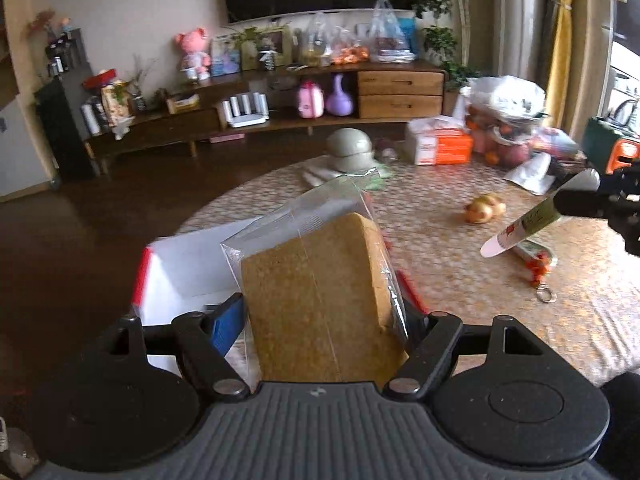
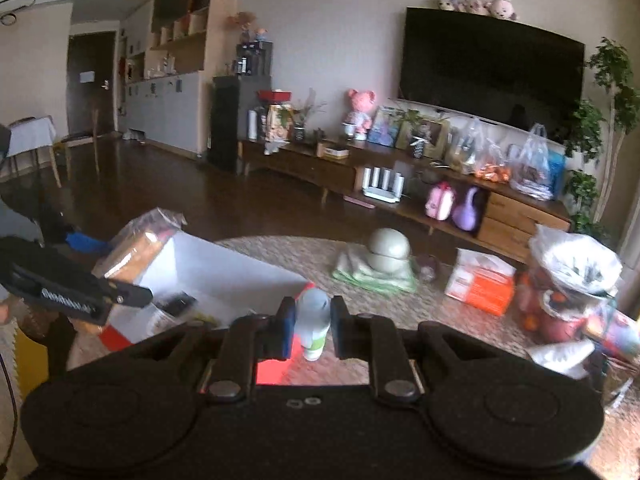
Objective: Organize objects
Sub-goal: 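Carry the bread loaf with left tool while right tool carries the tube into the red box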
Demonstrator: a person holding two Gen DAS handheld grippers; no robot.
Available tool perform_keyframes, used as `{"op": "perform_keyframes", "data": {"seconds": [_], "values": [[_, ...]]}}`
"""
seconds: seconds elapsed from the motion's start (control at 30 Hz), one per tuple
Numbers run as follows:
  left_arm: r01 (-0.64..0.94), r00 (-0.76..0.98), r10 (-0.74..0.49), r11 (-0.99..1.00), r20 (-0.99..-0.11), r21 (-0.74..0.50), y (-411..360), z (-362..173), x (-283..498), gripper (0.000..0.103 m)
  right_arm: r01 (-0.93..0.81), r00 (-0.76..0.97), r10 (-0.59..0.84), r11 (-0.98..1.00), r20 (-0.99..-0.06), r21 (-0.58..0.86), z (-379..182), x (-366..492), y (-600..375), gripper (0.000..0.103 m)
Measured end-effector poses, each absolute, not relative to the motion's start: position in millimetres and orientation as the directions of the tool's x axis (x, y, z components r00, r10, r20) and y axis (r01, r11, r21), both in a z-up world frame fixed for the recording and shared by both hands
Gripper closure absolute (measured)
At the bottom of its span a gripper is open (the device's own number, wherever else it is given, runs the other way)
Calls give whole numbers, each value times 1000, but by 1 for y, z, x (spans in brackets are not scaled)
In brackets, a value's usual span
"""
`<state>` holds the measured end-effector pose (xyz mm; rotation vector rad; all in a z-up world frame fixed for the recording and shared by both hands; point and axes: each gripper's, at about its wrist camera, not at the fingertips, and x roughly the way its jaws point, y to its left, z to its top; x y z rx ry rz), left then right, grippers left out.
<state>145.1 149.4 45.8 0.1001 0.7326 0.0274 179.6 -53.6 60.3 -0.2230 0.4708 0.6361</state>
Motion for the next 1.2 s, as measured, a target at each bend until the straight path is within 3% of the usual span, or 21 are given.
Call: {"op": "perform_keyframes", "data": {"seconds": [0.43, 0.83, 1.2], "values": [[-77, 679, 168, 984, -714, 158, 218, 28, 159, 27, -691, 598, 620, 720, -508, 64, 52, 208, 28, 85], [-82, 618, 200, 978, -760, 190, 235, -11, 190, 27, -752, 438, 598, 653, -671, 91, -5, 217, 63, 85], [-66, 580, 181, 982, -794, 176, 232, -43, 213, 29, -767, 418, 544, 640, -728, 39, -41, 218, 80, 85]]}}
